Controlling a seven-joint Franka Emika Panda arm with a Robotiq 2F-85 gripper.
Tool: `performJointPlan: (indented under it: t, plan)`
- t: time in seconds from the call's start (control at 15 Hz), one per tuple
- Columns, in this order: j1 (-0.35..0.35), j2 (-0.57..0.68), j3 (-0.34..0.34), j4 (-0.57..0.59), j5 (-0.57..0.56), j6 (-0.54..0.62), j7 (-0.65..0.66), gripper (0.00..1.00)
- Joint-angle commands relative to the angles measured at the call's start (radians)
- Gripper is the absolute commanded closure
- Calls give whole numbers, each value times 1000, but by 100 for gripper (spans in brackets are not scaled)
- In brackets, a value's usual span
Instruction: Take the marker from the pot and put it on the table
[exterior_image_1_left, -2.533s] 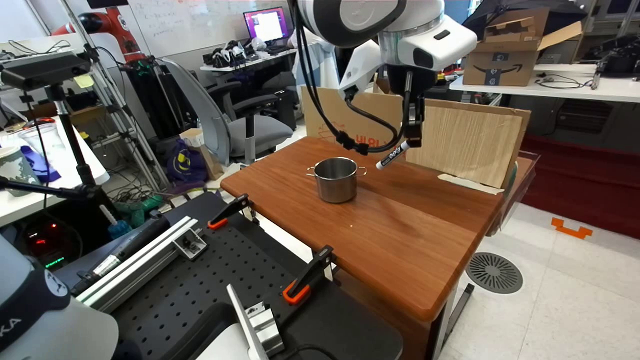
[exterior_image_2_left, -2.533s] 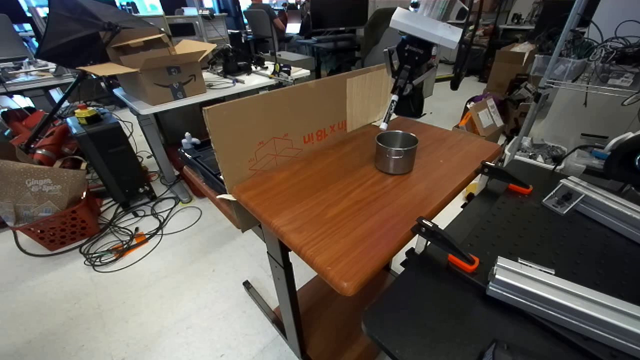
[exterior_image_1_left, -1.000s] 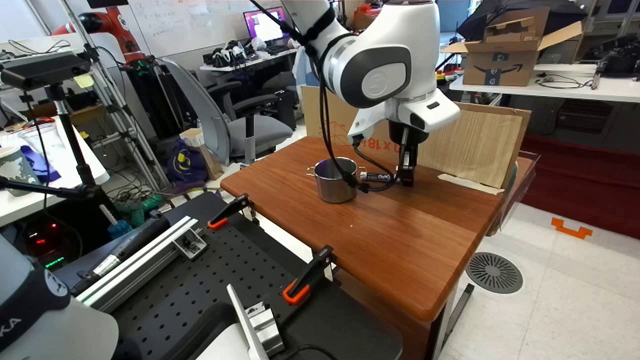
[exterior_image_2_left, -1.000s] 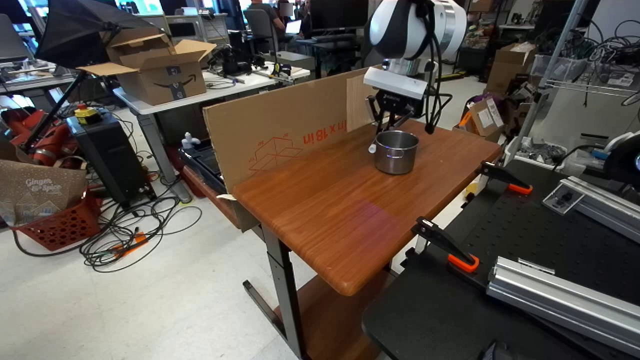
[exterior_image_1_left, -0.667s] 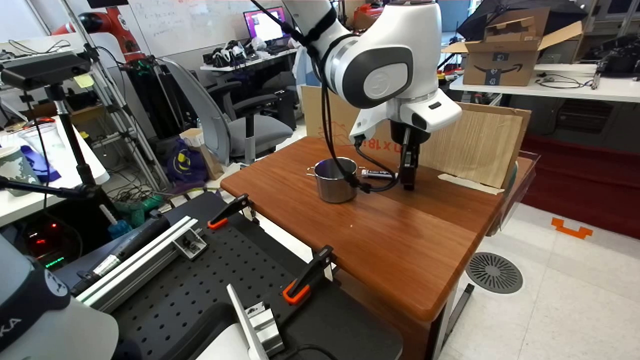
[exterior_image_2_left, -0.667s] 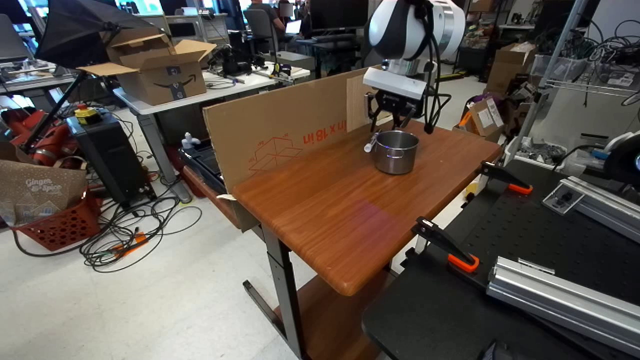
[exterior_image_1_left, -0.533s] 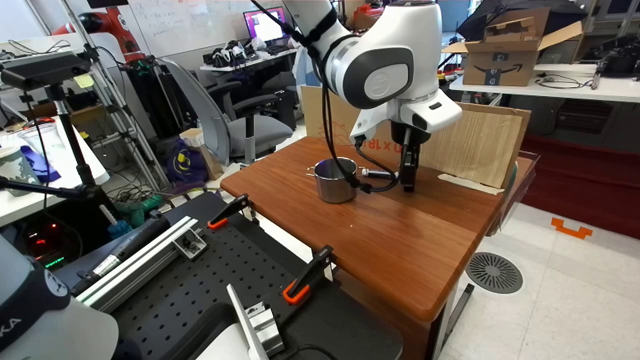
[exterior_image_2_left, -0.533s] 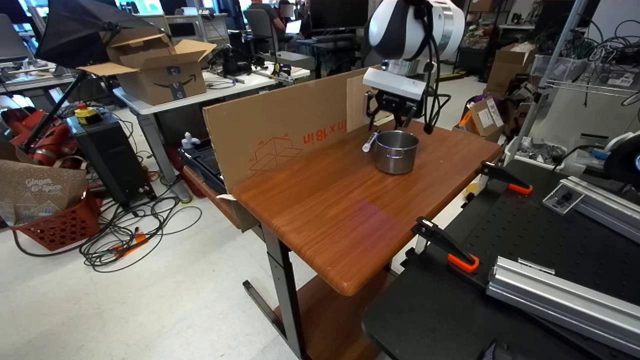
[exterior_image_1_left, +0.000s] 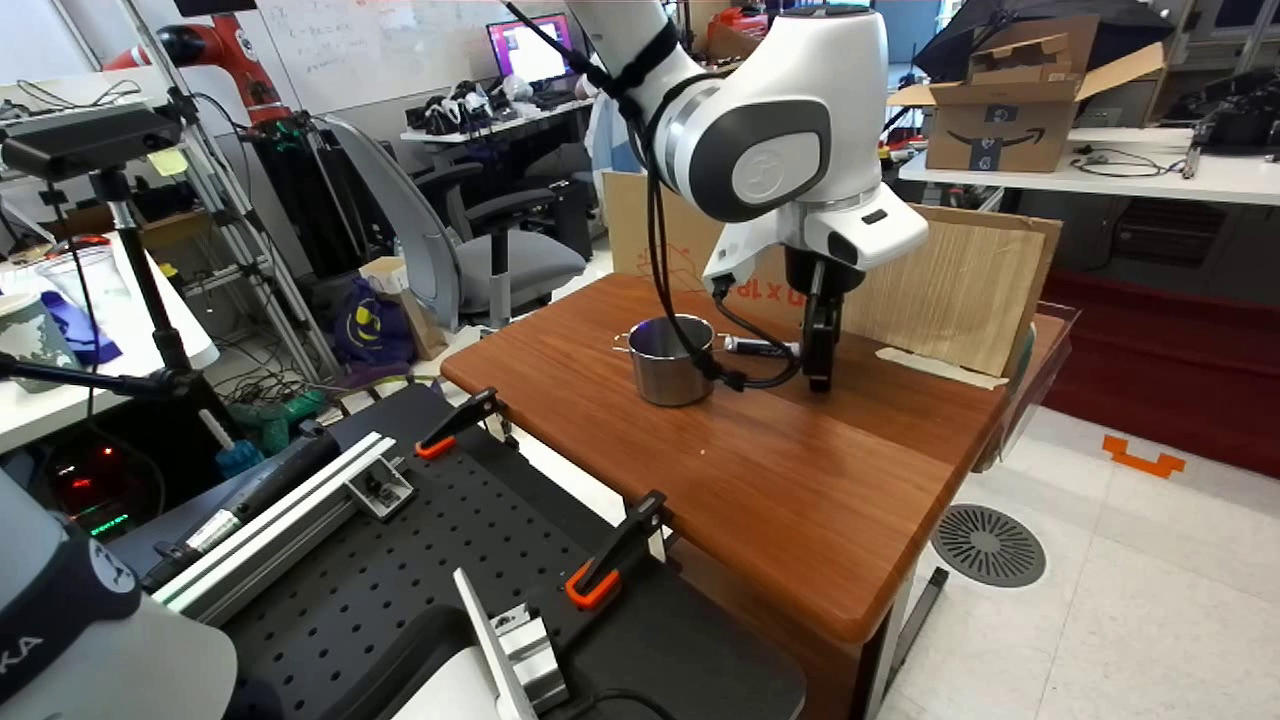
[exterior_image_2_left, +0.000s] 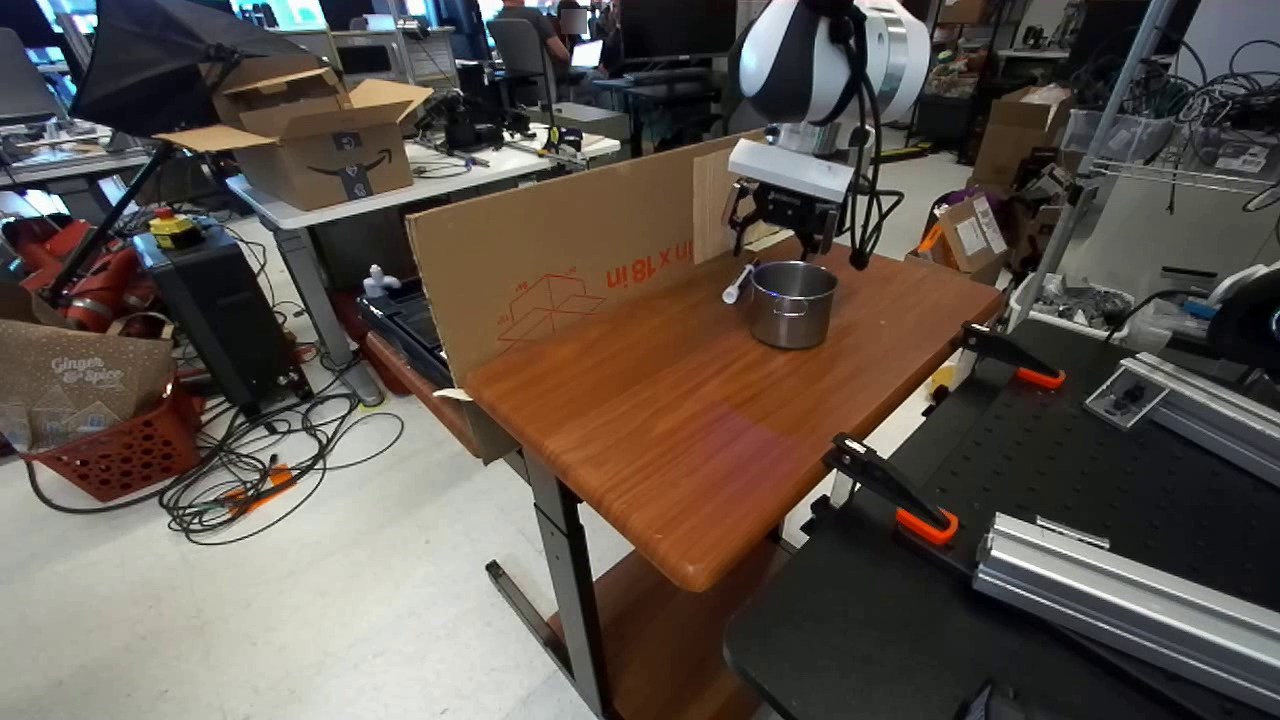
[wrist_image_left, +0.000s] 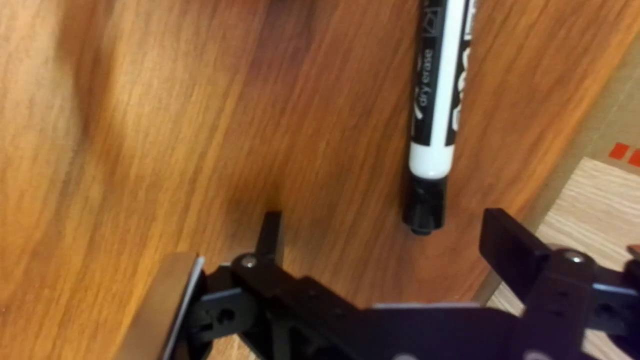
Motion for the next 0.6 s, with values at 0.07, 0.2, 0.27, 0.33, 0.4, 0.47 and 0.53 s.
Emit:
performJointPlan:
  t: [0.07, 0.2, 0.27, 0.33, 0.4, 0.47, 0.53]
  plan:
    - [18, -24, -21, 22, -5, -24, 11, 0]
    - [26, -57, -26, 19, -10, -16, 11, 0]
    - [30, -77, -26, 18, -13, -16, 8, 0]
    - [33, -100, -23, 9, -15, -11, 4, 0]
    - [29, -122, -13, 3, -15, -15, -11, 0]
    - [18, -146, 7, -8, -11, -27, -41, 0]
    - [22, -100, -5, 28, -3, -6, -12, 0]
